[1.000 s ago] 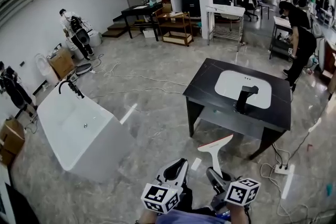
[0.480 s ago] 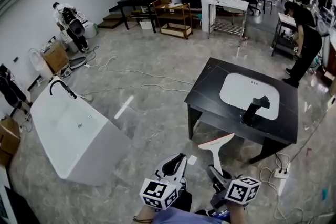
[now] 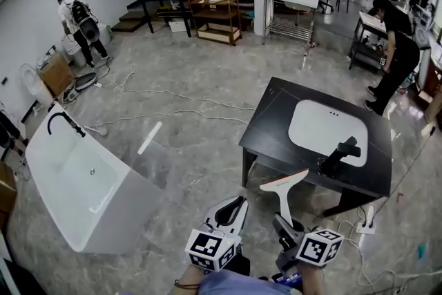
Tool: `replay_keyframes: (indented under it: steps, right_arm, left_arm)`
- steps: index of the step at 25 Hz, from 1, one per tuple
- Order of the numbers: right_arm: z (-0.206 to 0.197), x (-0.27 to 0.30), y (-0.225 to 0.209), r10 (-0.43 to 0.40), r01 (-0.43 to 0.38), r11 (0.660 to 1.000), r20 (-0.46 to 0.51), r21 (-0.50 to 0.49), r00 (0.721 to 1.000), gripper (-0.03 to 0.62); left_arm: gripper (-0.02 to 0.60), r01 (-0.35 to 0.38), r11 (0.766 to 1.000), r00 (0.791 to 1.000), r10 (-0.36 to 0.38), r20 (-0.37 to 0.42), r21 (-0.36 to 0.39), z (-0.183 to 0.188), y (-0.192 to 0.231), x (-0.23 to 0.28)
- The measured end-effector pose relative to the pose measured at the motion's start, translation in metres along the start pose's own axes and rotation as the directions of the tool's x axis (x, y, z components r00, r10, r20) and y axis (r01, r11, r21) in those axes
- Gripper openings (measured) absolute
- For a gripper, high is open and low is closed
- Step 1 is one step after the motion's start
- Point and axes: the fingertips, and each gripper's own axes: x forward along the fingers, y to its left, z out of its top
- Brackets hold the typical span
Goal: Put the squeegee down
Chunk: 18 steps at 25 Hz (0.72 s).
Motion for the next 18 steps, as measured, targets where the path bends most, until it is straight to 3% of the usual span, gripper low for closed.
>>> replay_keyframes:
  steps: [5,10,18]
  right_arm:
    - [0.014,0.035,-0.004,0.013,-0.013,1.0,0.03,-0.001,0.999,0.038]
    - [0.036,0.059,0.006,-0.025,0.026,0.999,0.046,-0.019,0.999,0.038]
    - [0.06,0.072,0.0,-0.044,0.047,0.998,0.046,-0.045,0.998,0.038]
  left_arm:
    - [0.04,0.029,0.999,1.0,-0.029,0.01,0.021,0.011,0.028,0.018]
    - [0.04,0.056,0.998,0.998,-0.057,0.023,0.041,0.025,0.054,0.03]
    - [0.04,0.063,0.998,0.998,-0.063,0.029,0.019,0.031,0.062,0.04]
